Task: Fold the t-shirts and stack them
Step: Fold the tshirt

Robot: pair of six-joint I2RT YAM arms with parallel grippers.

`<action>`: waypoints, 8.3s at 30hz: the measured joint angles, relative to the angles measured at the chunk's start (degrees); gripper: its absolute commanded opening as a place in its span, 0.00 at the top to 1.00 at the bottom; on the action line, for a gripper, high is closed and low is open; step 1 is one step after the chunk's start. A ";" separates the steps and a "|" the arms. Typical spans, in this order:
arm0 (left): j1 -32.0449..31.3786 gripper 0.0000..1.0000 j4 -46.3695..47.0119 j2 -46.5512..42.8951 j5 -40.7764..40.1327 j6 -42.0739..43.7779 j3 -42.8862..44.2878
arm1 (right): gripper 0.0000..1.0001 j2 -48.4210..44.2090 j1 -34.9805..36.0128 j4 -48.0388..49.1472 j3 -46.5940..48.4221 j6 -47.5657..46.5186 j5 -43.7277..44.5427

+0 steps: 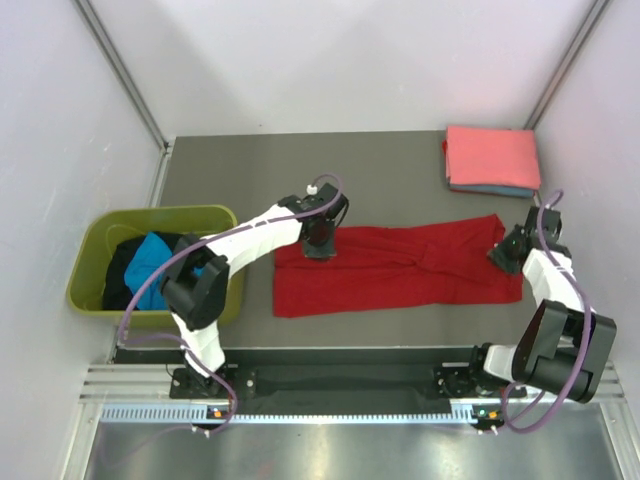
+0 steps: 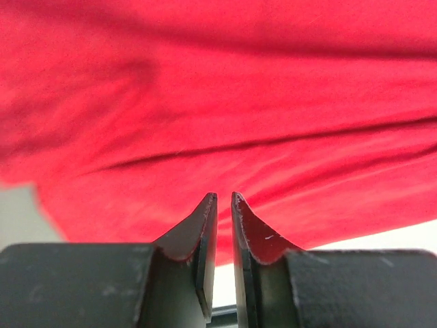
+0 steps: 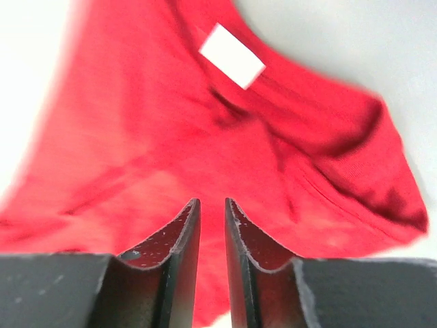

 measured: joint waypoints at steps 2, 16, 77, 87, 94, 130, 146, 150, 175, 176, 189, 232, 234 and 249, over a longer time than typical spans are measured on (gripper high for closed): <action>-0.13 0.82 -0.52 -2.27 -2.25 -0.46 -3.17 | 0.77 -0.02 0.00 0.42 2.51 -0.20 -1.51; 0.57 0.85 -4.02 -6.43 -9.73 -8.39 -21.14 | 0.74 1.11 1.62 4.09 4.76 -2.05 -10.71; 18.86 0.57 -11.34 21.68 -3.54 21.73 21.40 | 0.54 28.83 9.11 0.94 28.85 6.75 11.87; 18.75 1.00 -11.74 22.95 -4.61 21.07 22.03 | 0.55 37.22 9.92 -2.69 36.72 10.40 16.06; 18.75 1.00 -11.80 22.95 -5.03 19.82 21.99 | 0.57 41.29 11.15 -5.49 38.73 11.67 18.58; 16.96 1.00 -18.73 7.78 -11.21 12.26 2.27 | 1.00 60.43 31.36 11.87 60.48 14.23 8.94; 16.83 1.00 -17.20 4.85 -7.98 12.07 -4.94 | 1.00 82.86 36.50 26.60 87.78 22.16 1.44; 16.61 1.00 -16.09 3.45 -7.19 11.52 -7.76 | 0.99 86.86 36.72 28.61 93.18 22.05 2.19; 16.02 0.74 -14.71 -0.55 -6.69 9.77 -11.72 | 0.55 92.02 37.09 39.50 99.41 13.44 8.35; 16.02 0.73 -15.45 -0.55 -7.76 9.62 -10.88 | 0.53 91.84 37.09 39.43 99.25 12.94 8.20; 7.50 0.65 -19.78 -5.46 -11.67 13.97 12.85 | 0.31 55.17 36.63 29.83 67.01 5.86 6.97; -28.74 1.00 -9.07 6.49 -7.74 4.92 -6.14 | 0.58 49.88 26.82 22.03 43.19 11.52 9.44; -28.74 1.00 -9.09 6.49 -7.61 4.90 -6.14 | 0.60 50.45 26.71 22.14 43.19 11.93 10.12; -29.07 1.00 -12.24 10.10 -5.51 4.61 -1.03 | 1.00 59.30 24.57 24.09 53.92 12.02 9.77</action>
